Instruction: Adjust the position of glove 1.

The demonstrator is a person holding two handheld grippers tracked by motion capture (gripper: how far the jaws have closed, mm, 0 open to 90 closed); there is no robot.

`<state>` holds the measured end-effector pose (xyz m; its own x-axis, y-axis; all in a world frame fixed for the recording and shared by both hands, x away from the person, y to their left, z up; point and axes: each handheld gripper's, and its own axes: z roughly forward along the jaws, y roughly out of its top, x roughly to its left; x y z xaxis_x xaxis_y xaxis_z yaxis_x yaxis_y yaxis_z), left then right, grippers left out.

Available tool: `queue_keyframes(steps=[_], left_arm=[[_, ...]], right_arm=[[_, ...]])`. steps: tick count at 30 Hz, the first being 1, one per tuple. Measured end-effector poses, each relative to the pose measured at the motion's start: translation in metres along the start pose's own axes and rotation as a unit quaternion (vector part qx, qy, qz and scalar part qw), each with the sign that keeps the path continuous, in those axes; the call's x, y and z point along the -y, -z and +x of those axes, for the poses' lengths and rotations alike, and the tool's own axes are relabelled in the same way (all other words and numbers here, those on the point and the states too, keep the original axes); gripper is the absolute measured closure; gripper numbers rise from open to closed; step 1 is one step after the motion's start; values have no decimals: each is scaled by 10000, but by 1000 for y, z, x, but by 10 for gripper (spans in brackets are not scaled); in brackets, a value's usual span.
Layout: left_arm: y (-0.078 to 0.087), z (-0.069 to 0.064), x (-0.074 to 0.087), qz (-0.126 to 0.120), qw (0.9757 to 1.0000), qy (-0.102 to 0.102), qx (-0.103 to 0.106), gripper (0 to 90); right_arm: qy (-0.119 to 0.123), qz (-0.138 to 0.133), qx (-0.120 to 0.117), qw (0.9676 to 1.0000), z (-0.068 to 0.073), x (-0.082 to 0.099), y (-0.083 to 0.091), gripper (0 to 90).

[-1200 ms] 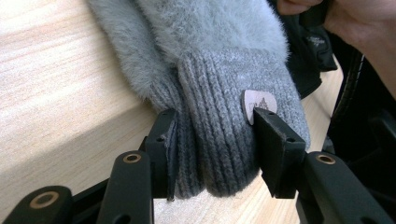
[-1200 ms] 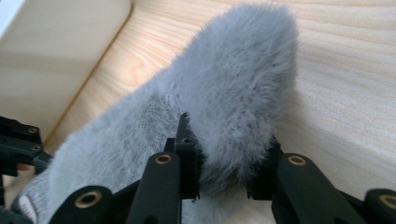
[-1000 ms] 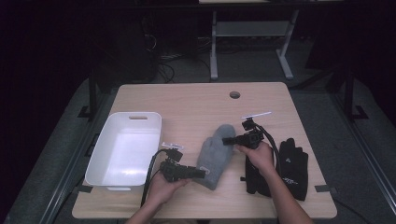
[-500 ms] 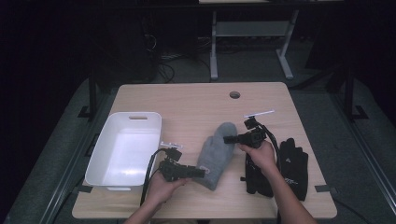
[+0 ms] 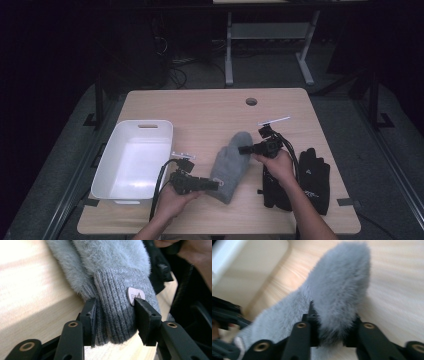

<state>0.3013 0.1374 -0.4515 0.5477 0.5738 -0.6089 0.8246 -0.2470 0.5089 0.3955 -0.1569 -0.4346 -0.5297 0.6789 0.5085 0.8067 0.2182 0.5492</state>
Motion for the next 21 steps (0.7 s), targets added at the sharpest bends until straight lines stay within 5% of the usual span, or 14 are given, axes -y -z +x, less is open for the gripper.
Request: queue_keyframes(steps=[4, 7, 10, 11, 12, 15, 21], left_arm=[[-3, 1, 1, 51, 9999, 88, -18, 457], [-5, 1, 1, 111, 9999, 90, -47, 437], [-5, 1, 0, 142, 9999, 68, -18, 466], [-5, 1, 0, 142, 9999, 68, -18, 487], [-5, 0, 0, 139, 9999, 8, -14, 513], [-2, 0, 2, 47, 10000, -37, 71, 568], [3, -4, 3, -80, 9998, -10, 196, 580]], right_arm=[[-236, 228, 225, 9992, -9, 3, -11, 402], [-571, 256, 71, 9980, -19, 5, -19, 334], [-761, 243, -145, 9967, -21, 8, -24, 449], [-761, 243, -145, 9967, -21, 8, -24, 449], [-705, 153, -402, 9966, -20, 8, -27, 600], [-616, 19, -498, 9969, -14, 6, -24, 681], [-507, -178, -531, 9971, -5, 1, -10, 688]])
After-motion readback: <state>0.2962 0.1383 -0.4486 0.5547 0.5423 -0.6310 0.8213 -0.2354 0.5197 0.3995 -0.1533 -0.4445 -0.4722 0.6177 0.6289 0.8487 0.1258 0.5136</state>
